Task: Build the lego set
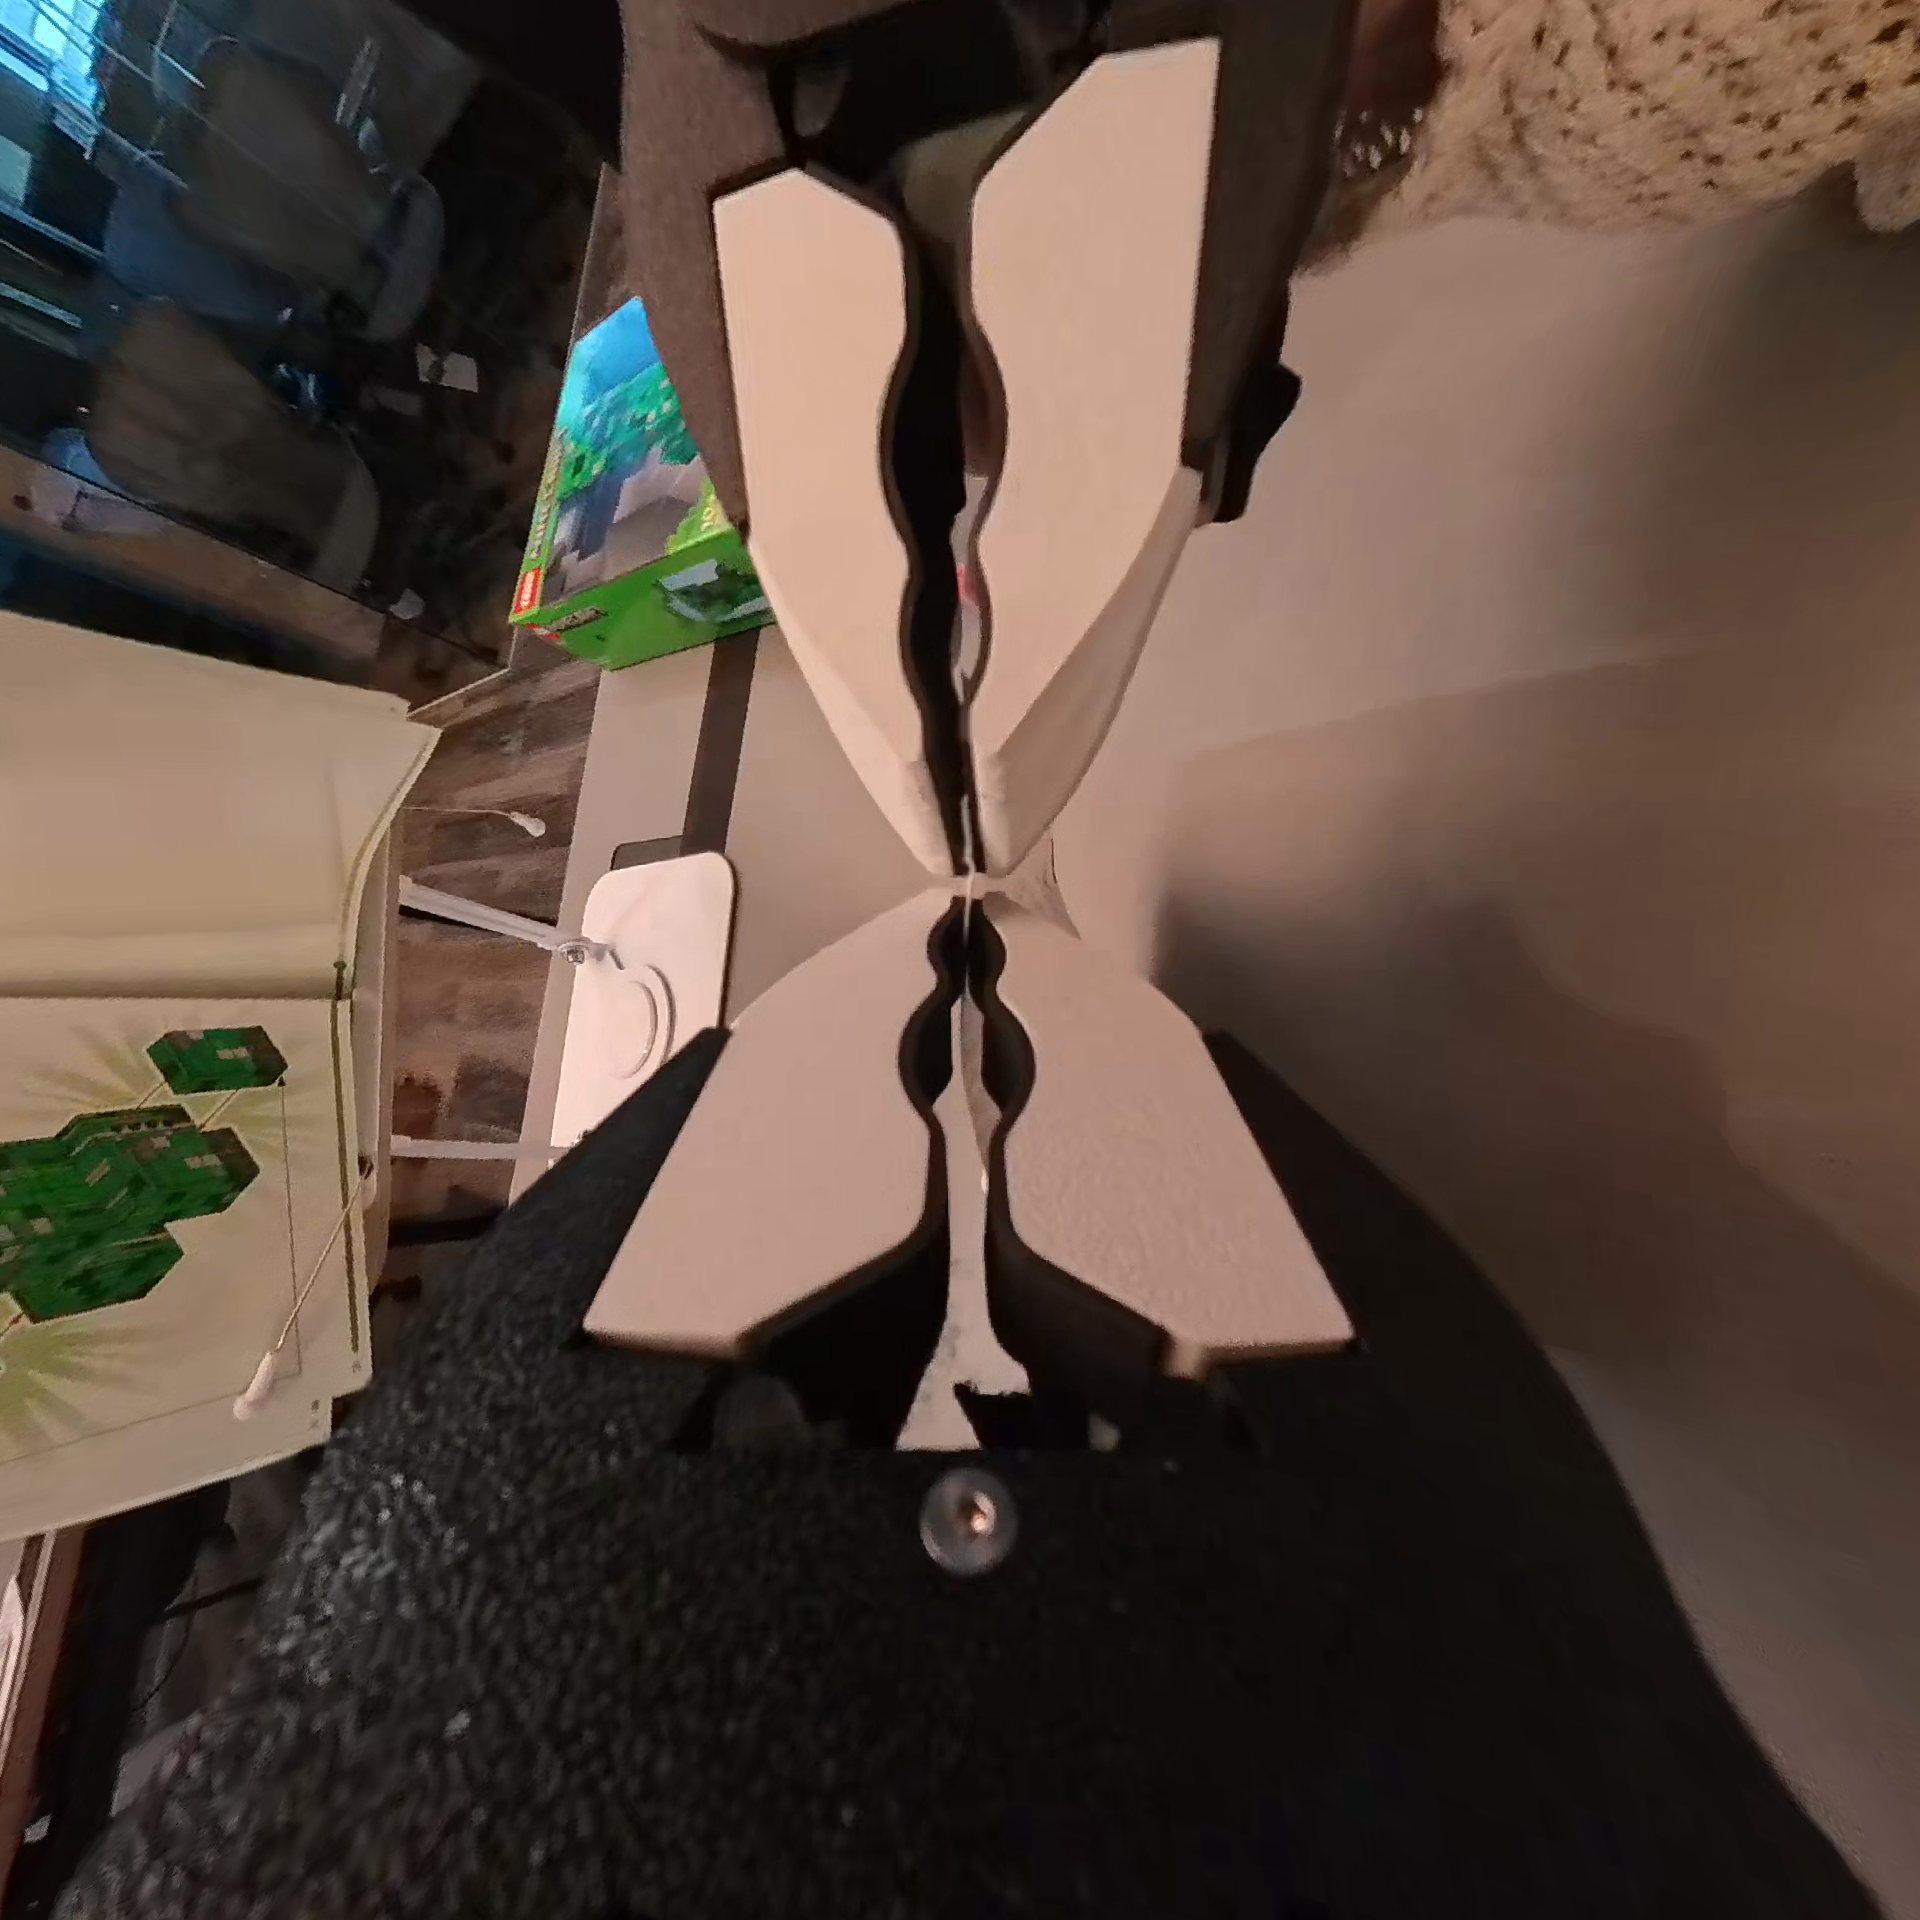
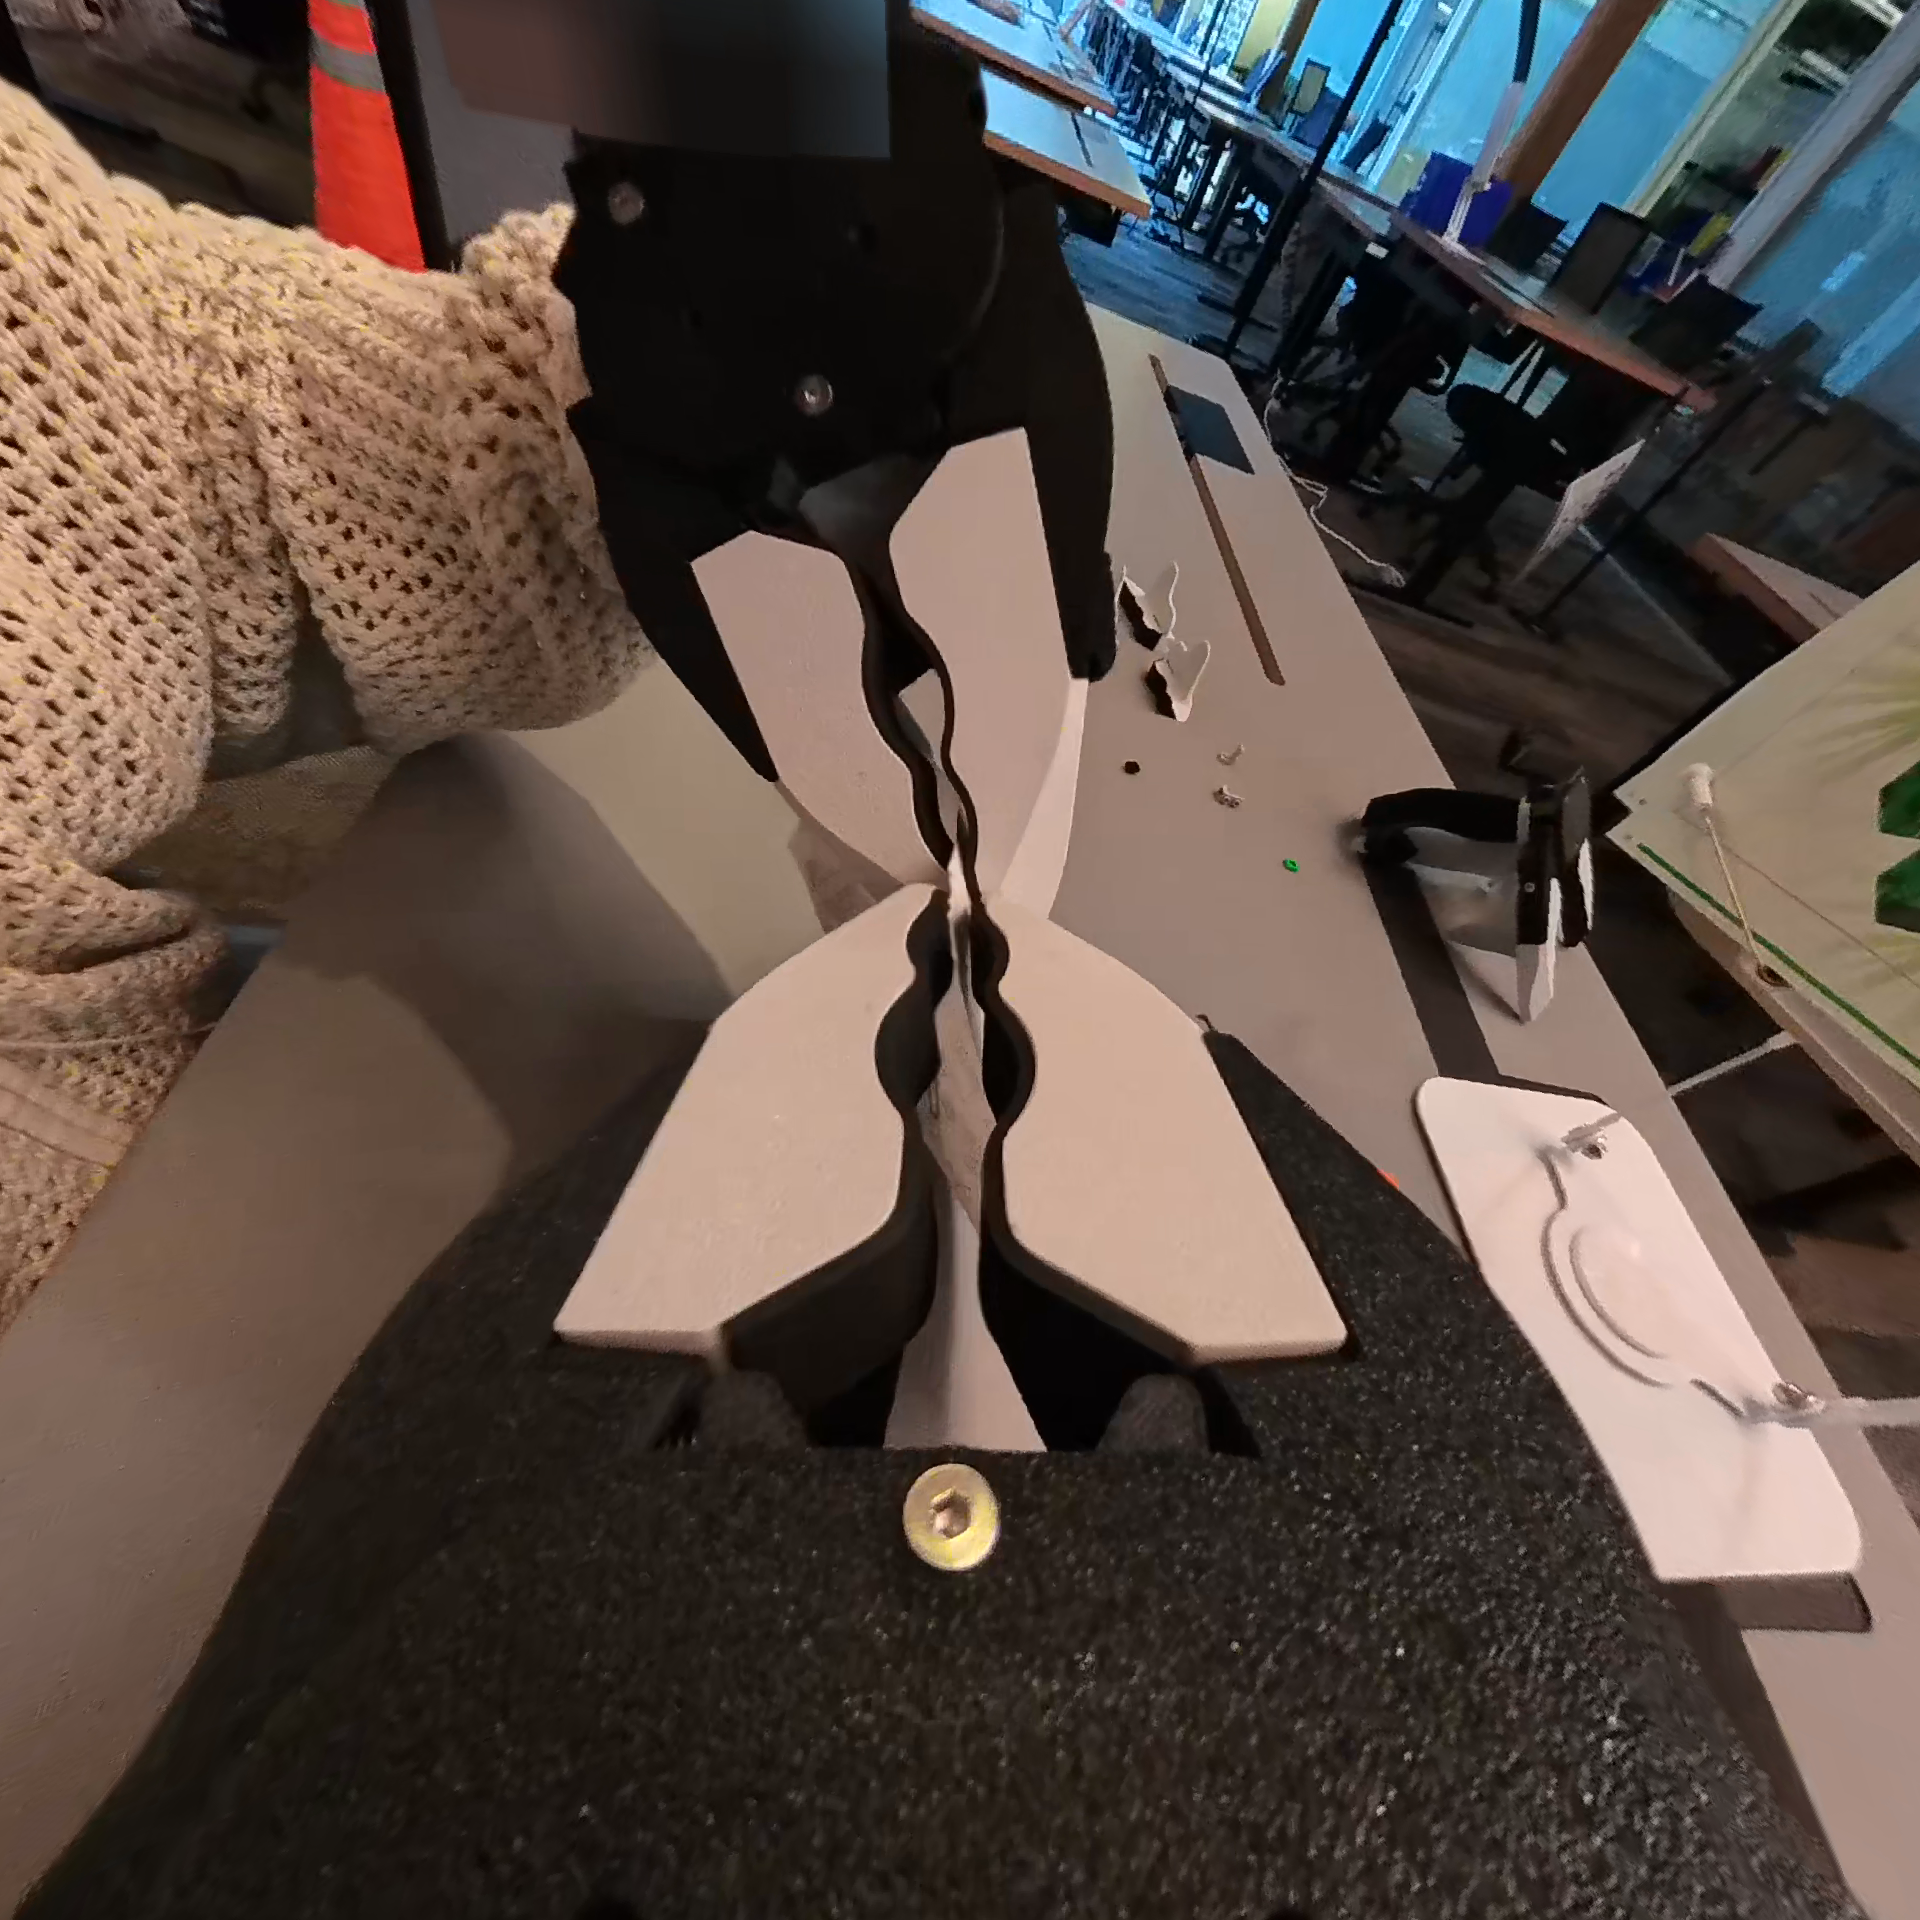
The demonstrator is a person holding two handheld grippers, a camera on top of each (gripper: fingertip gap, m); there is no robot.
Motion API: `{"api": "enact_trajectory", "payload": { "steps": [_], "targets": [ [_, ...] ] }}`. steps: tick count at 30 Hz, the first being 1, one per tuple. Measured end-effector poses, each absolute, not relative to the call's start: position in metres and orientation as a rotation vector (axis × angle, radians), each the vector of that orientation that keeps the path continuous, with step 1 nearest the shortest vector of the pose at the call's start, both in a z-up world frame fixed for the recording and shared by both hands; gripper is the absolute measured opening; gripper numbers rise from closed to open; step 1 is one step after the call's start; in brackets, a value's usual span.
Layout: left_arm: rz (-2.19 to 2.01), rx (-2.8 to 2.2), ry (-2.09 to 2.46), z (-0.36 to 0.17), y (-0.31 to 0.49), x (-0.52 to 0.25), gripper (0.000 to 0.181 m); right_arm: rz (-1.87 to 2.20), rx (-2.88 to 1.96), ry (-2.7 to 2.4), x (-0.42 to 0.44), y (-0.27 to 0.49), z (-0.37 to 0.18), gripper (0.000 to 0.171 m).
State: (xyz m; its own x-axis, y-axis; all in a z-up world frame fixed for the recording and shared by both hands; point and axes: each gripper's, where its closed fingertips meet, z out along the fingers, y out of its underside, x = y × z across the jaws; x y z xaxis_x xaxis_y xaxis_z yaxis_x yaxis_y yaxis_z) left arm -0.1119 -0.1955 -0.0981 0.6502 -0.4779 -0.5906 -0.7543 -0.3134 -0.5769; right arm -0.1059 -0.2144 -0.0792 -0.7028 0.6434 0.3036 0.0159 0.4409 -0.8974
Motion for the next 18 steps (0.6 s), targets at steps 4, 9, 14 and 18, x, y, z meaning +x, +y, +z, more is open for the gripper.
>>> {"api": "enact_trajectory", "payload": {
  "steps": [4,9,14,18],
  "targets": [
    [0.463,-1.93,1.031,-0.1,-0.193,-0.106,0.0,1.351,-0.625,-2.063,-0.101,-0.211,-0.081,0.0],
    [0.843,-1.727,1.108,-0.101,-0.188,-0.11,0.0,1.739,-0.906,-1.937,-0.101,-0.21,-0.087,0.0],
    [1.09,-1.577,1.131,-0.109,-0.186,-0.111,0.0,1.896,-1.061,-1.791,-0.1,-0.209,-0.1,0.0],
    [1.174,-1.501,1.143,-0.112,-0.185,-0.108,0.0,2.02,-1.136,-1.704,-0.097,-0.209,-0.104,0.0]
  ]
}}
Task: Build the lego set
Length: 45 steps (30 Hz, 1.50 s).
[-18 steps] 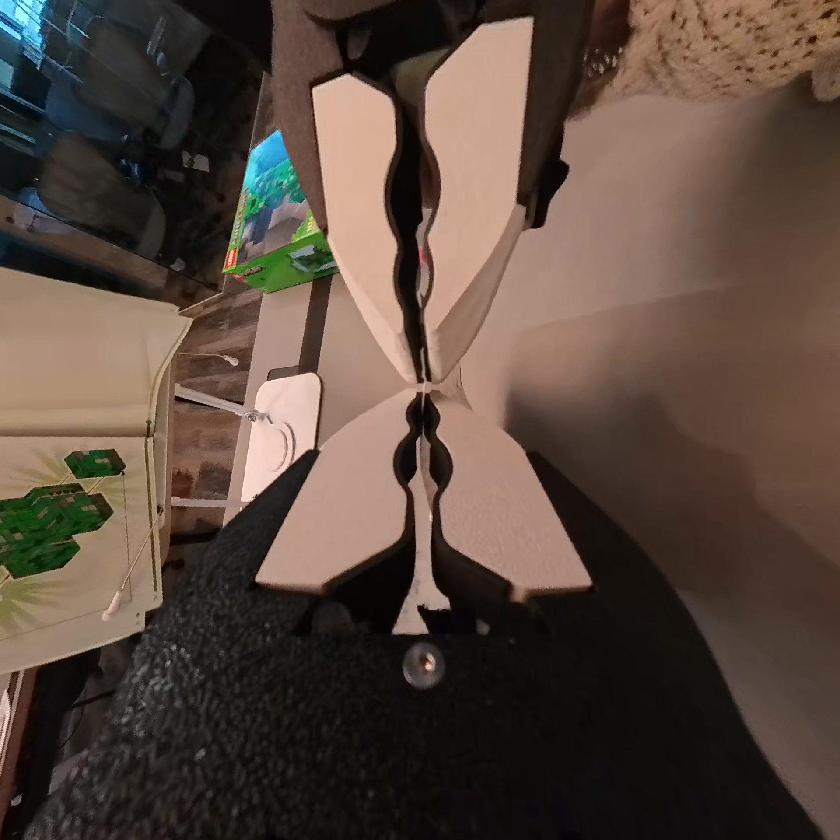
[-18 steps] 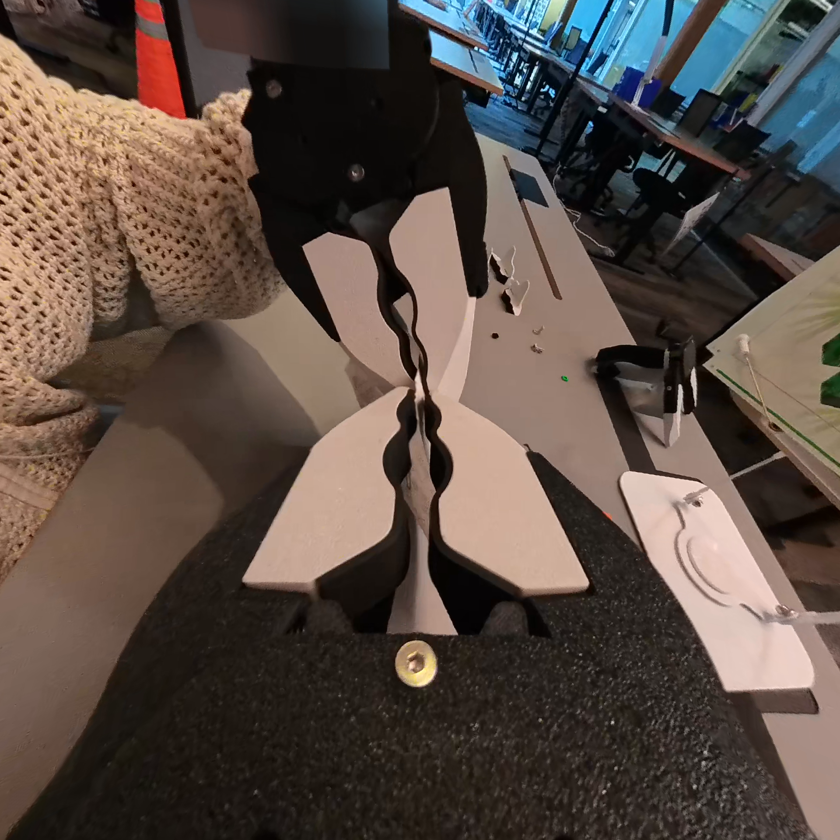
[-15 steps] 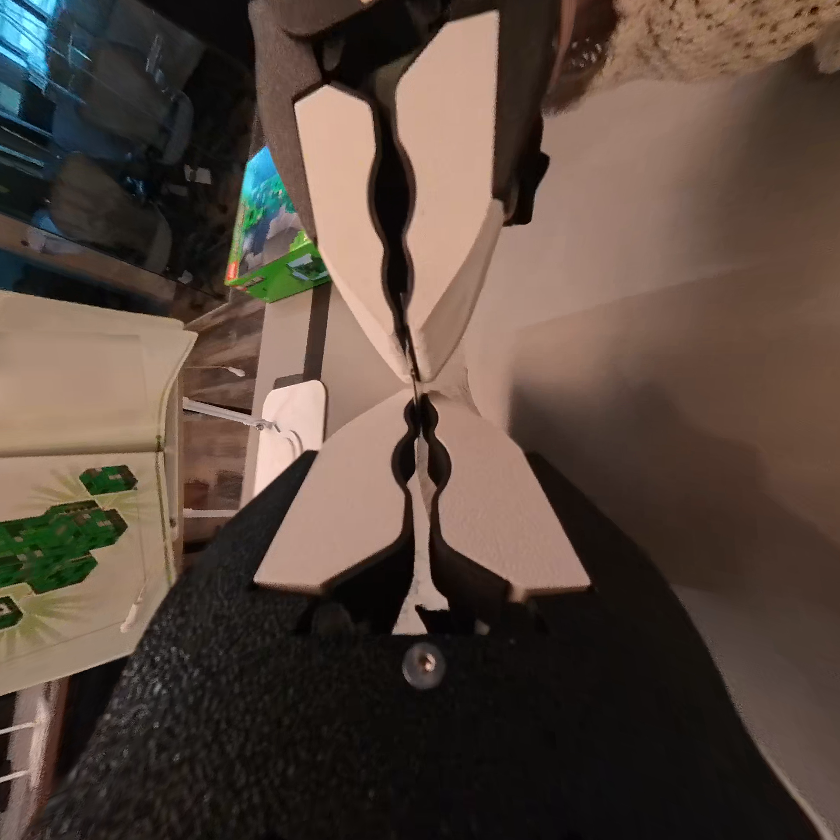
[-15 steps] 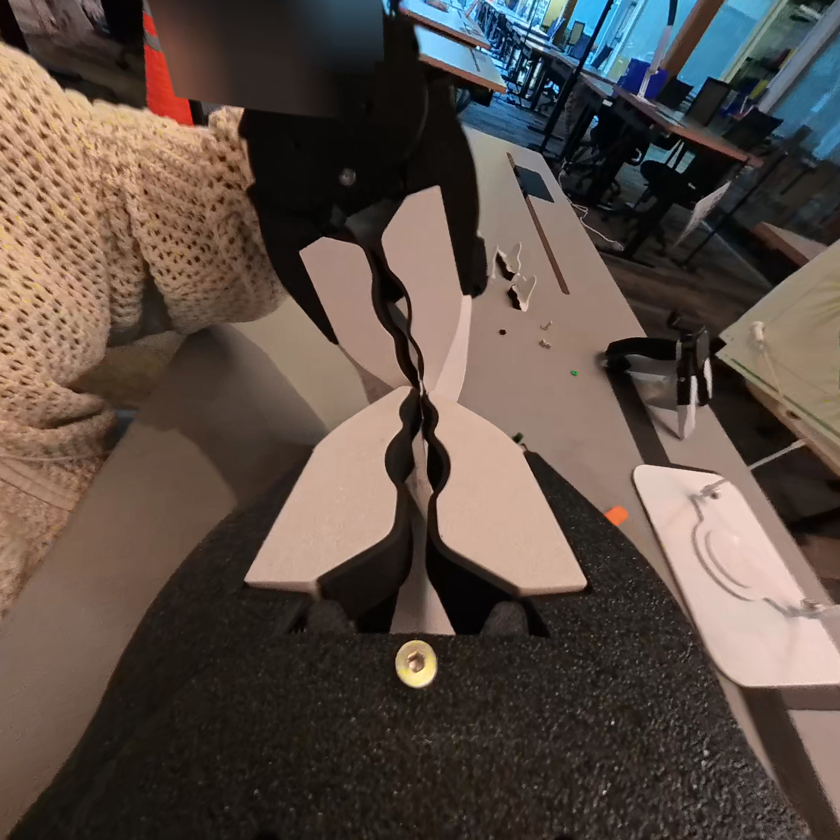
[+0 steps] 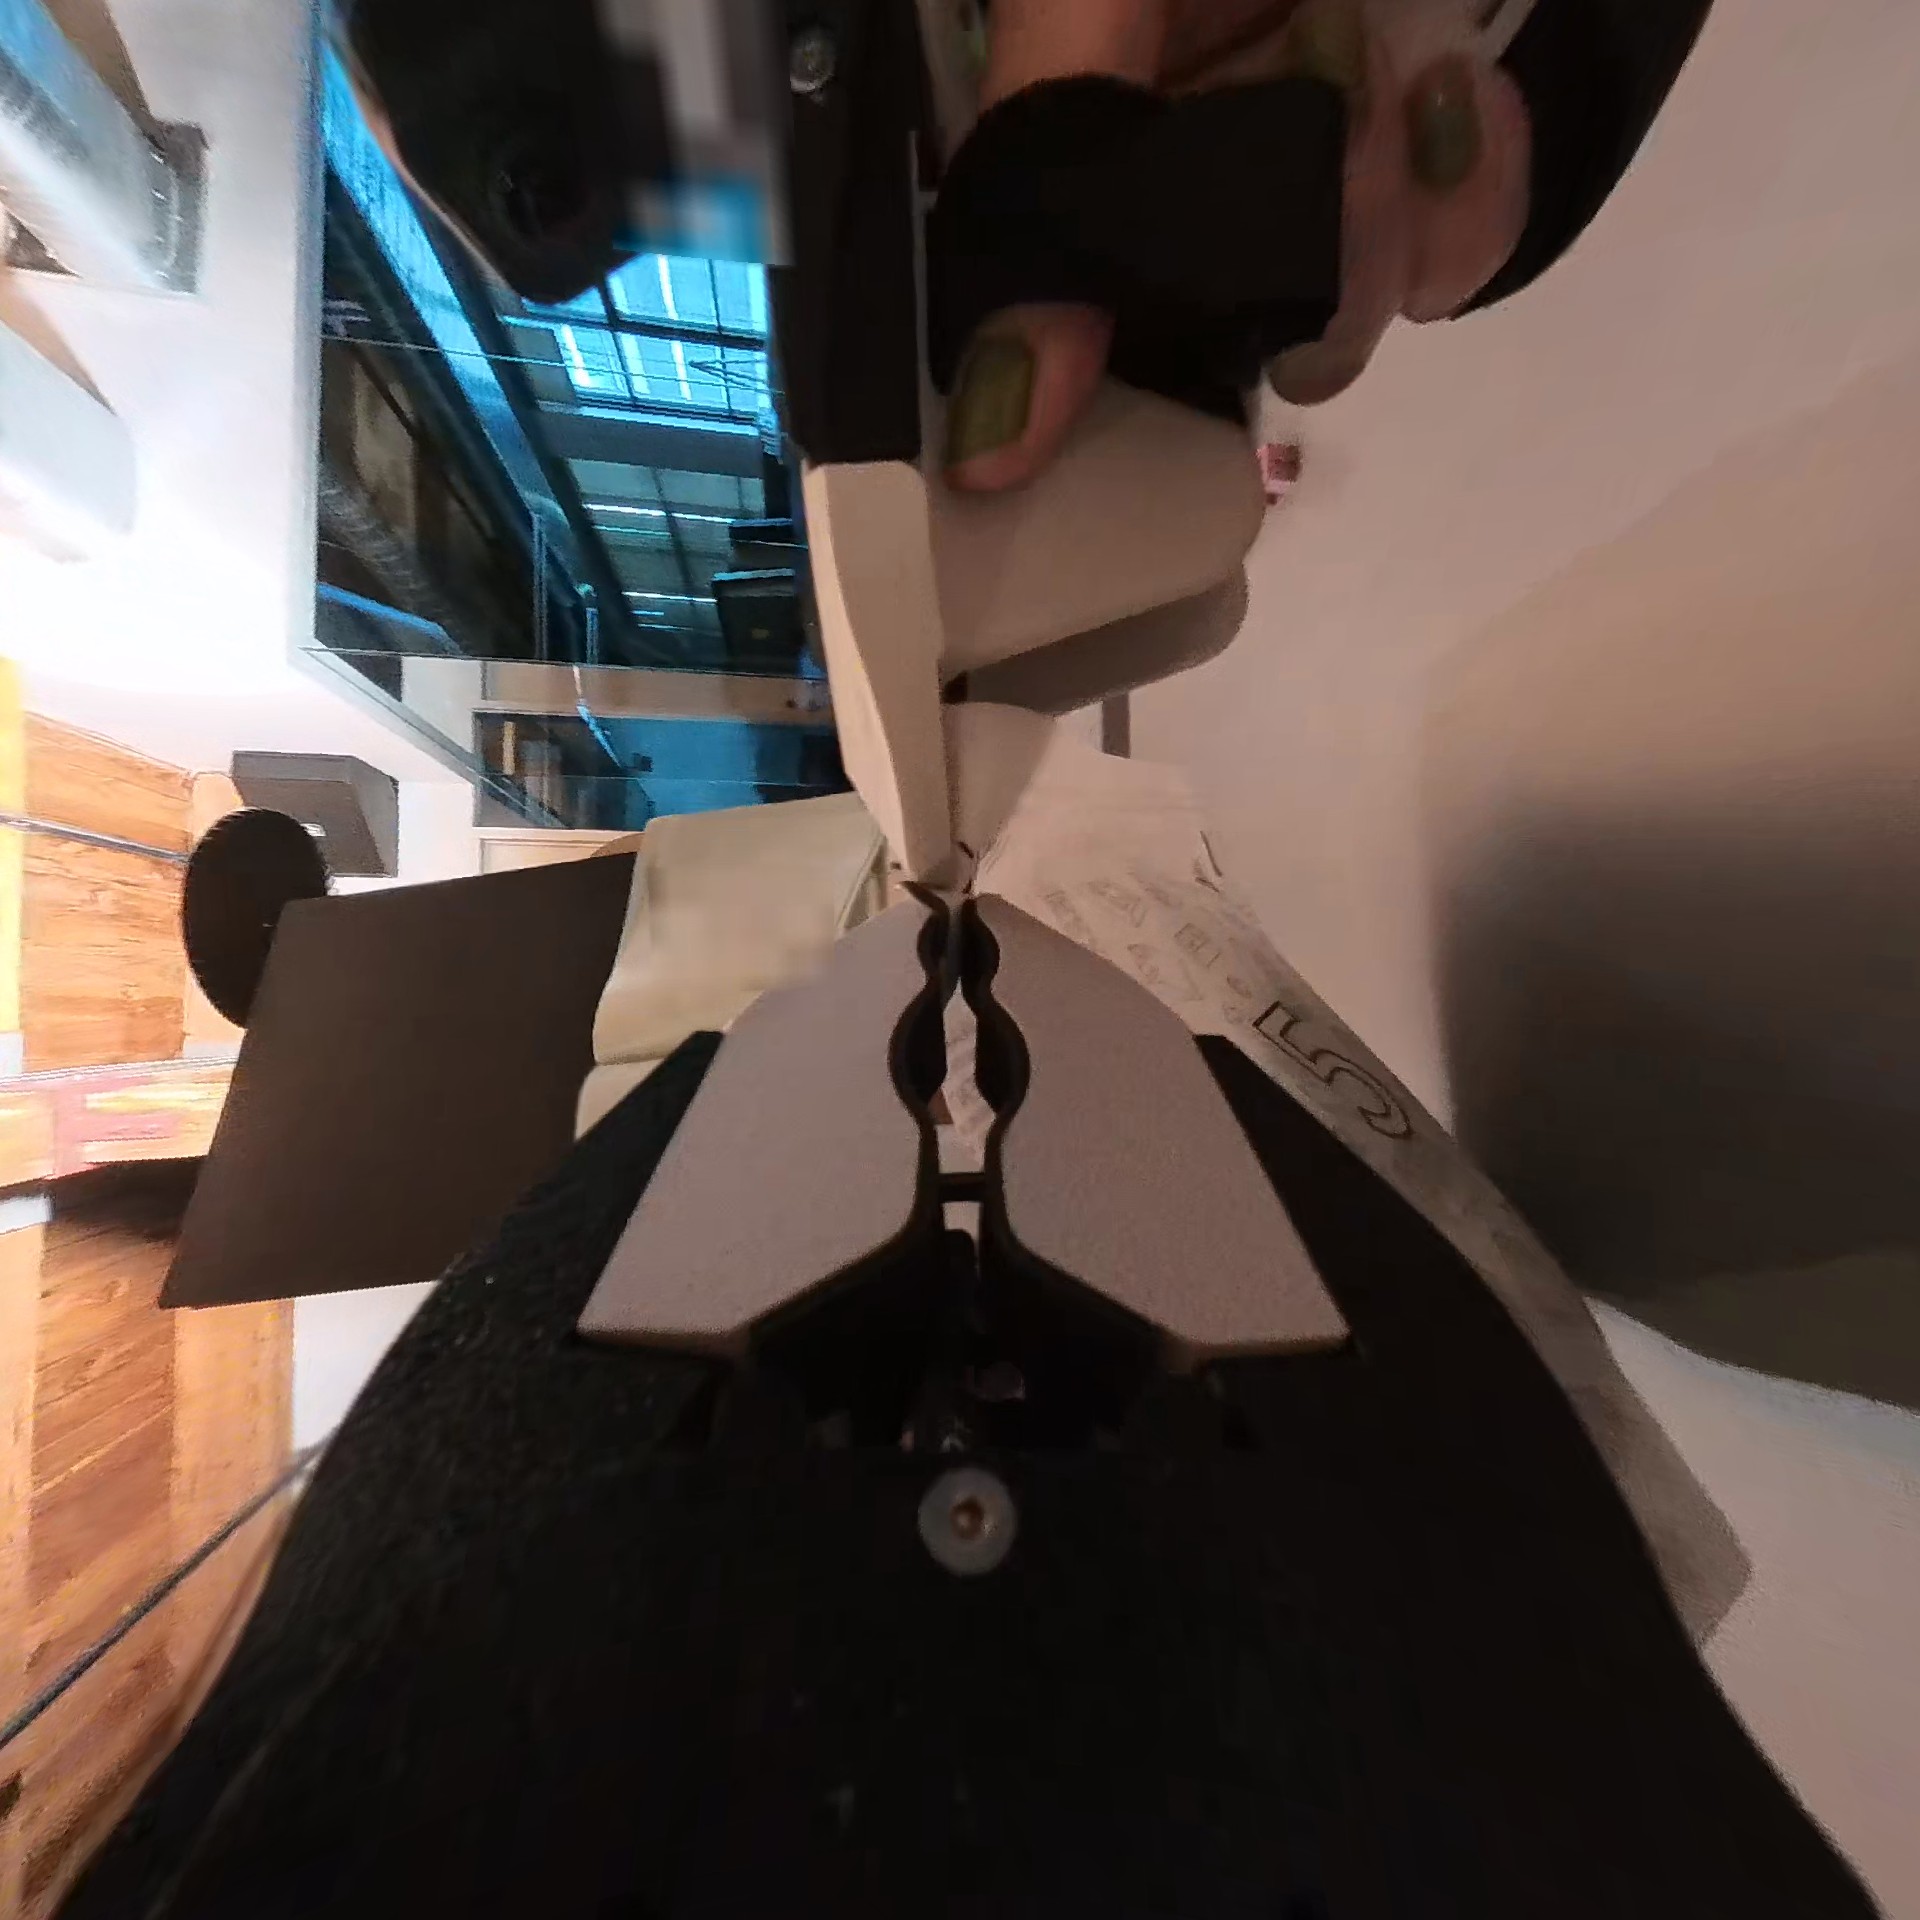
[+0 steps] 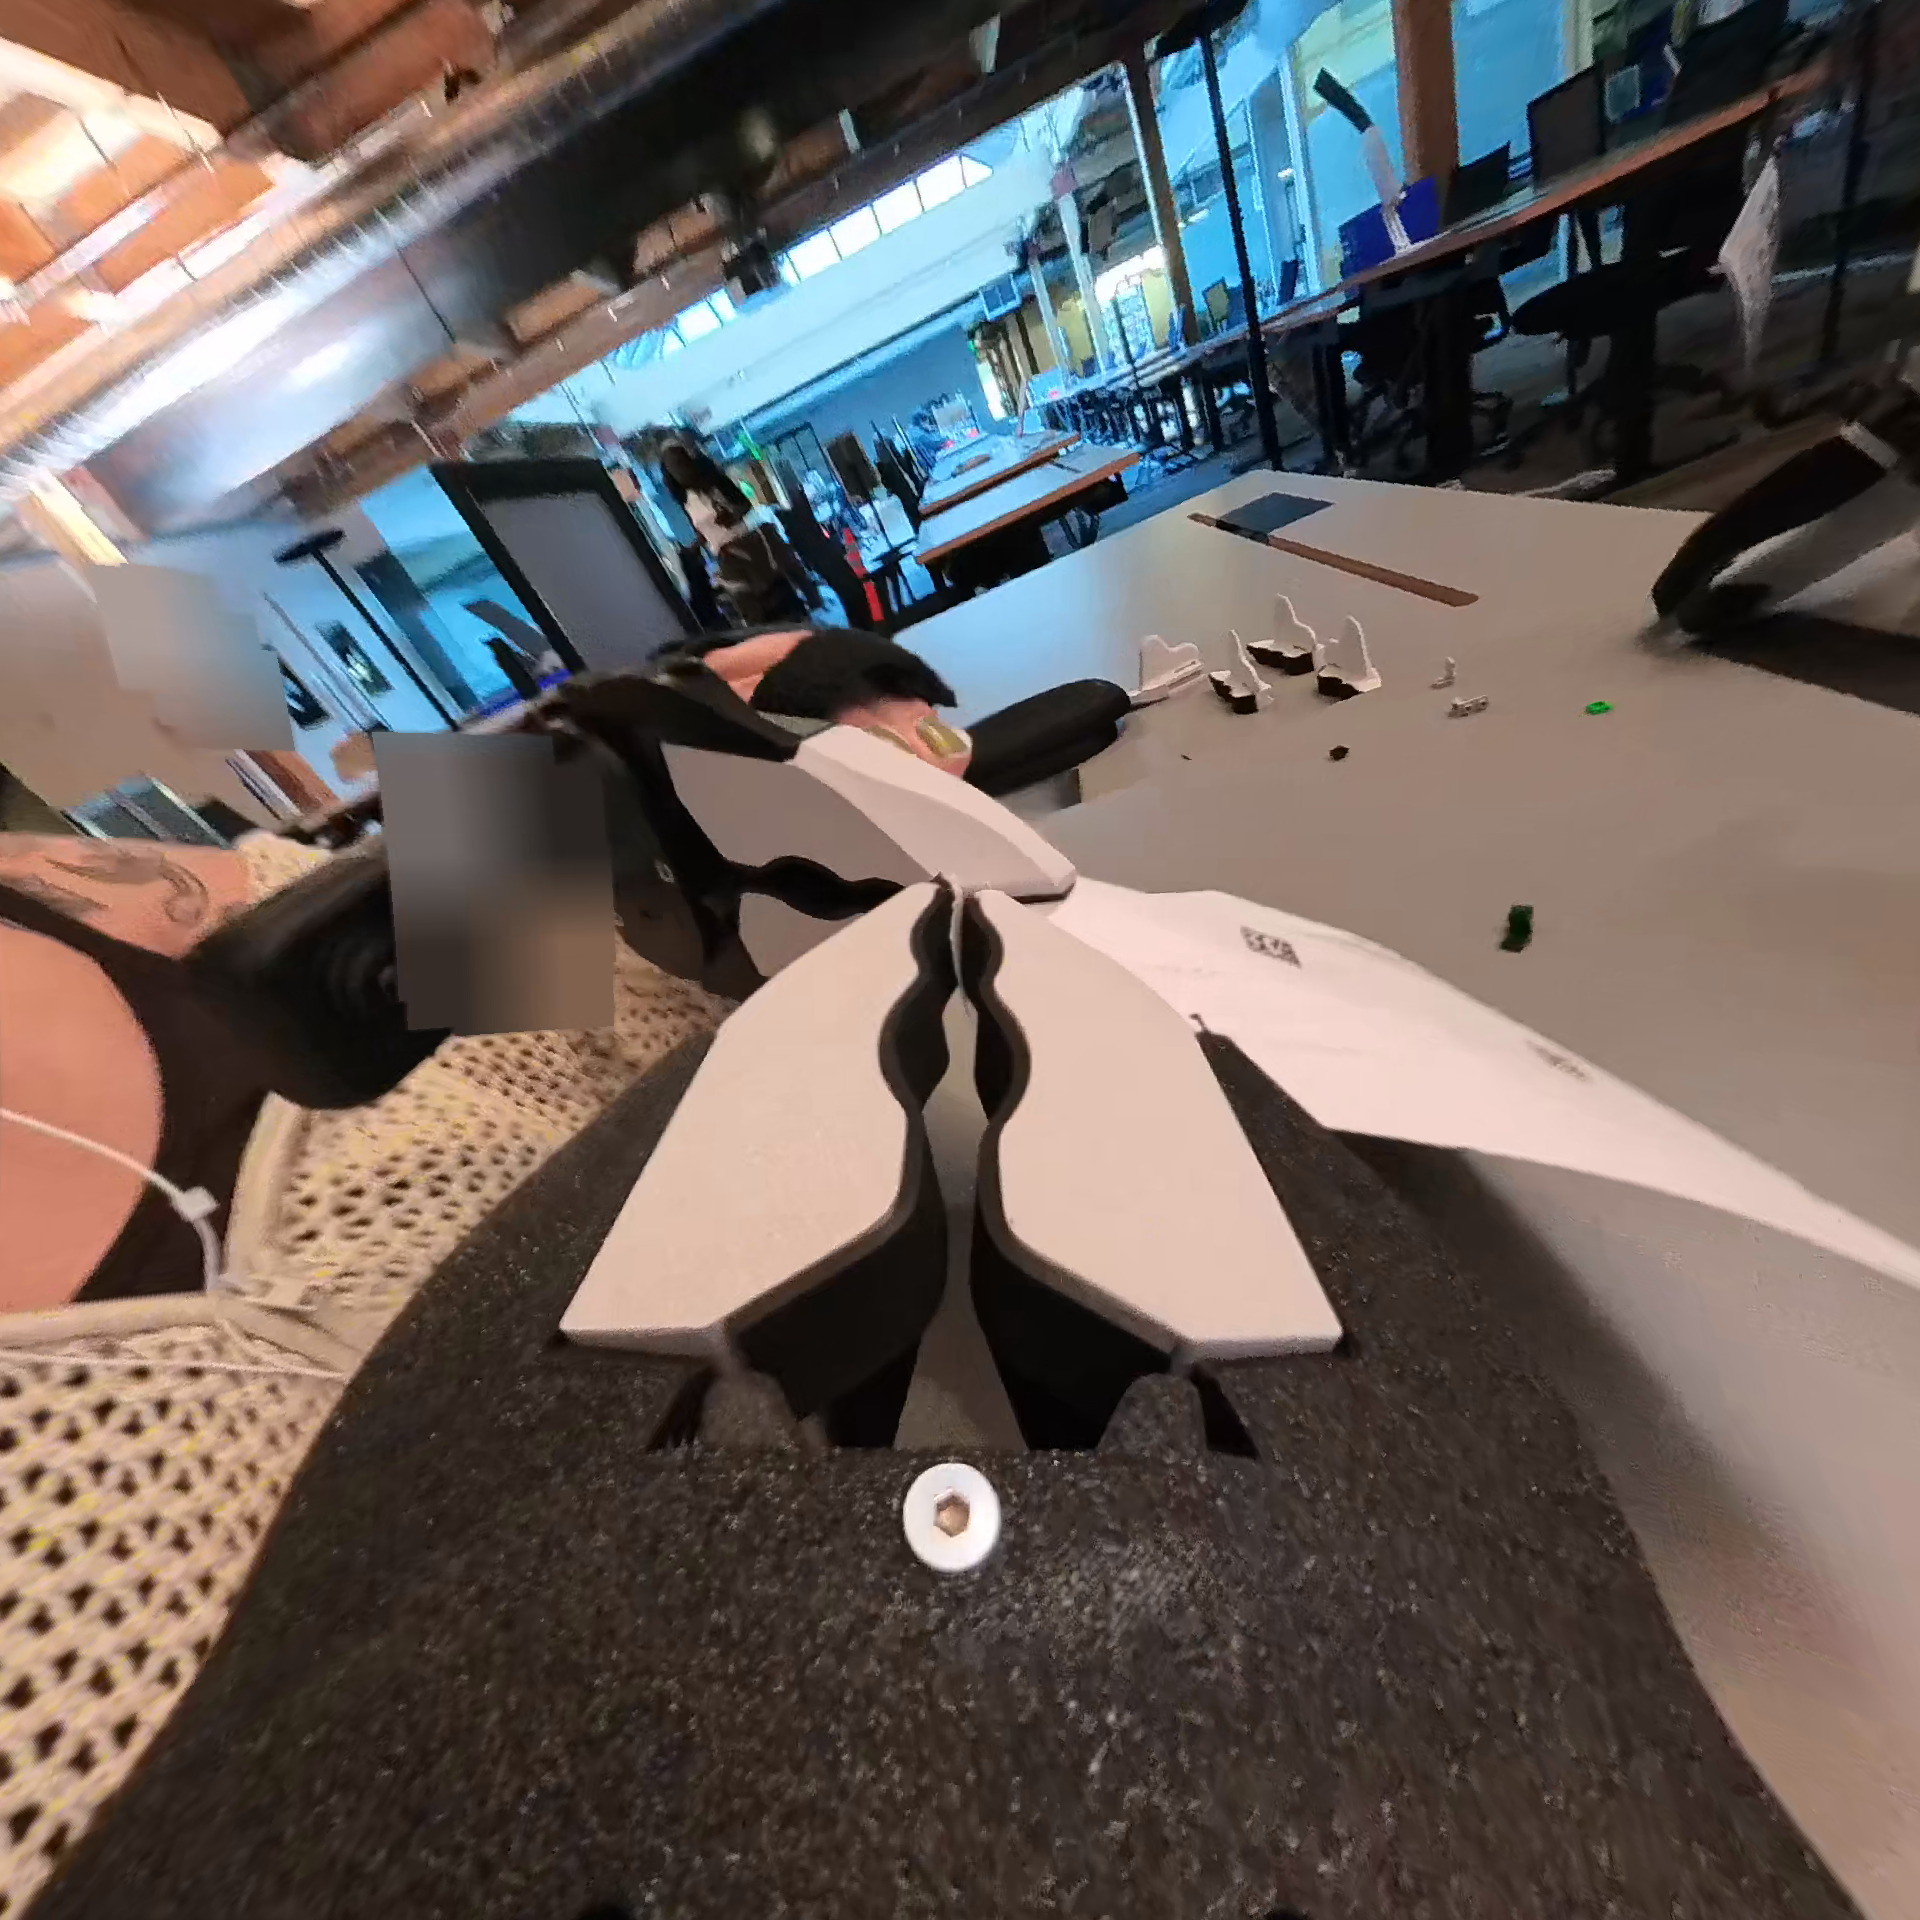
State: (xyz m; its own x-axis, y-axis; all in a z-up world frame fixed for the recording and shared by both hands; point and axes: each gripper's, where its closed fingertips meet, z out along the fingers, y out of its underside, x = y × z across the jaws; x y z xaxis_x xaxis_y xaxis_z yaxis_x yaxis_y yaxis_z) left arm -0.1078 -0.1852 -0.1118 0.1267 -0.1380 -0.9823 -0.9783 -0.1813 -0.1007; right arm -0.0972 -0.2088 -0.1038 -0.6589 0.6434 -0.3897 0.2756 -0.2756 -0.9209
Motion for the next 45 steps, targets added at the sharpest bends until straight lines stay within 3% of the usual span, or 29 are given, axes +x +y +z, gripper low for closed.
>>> {"api": "enact_trajectory", "payload": {
  "steps": [8,10,21,35,45],
  "targets": [
    [1.364,-1.315,1.223,-0.109,-0.188,-0.099,0.0,2.307,-1.261,-1.552,-0.091,-0.206,-0.101,0.001],
    [1.36,-1.227,1.308,-0.122,-0.193,-0.083,0.0,2.394,-1.348,-1.274,-0.098,-0.164,-0.092,0.0],
    [1.301,-1.341,1.349,-0.157,-0.193,-0.093,0.0,1.746,-1.418,-1.543,-0.137,-0.132,-0.154,0.0],
    [1.053,-1.546,1.363,-0.209,-0.252,-0.093,0.0,1.41,-1.662,-1.482,-0.212,-0.058,-0.231,0.0],
    [1.011,-1.749,1.243,-0.226,-0.32,-0.121,0.0,1.164,-1.631,-1.521,-0.261,-0.03,-0.234,0.0]
  ]
}}
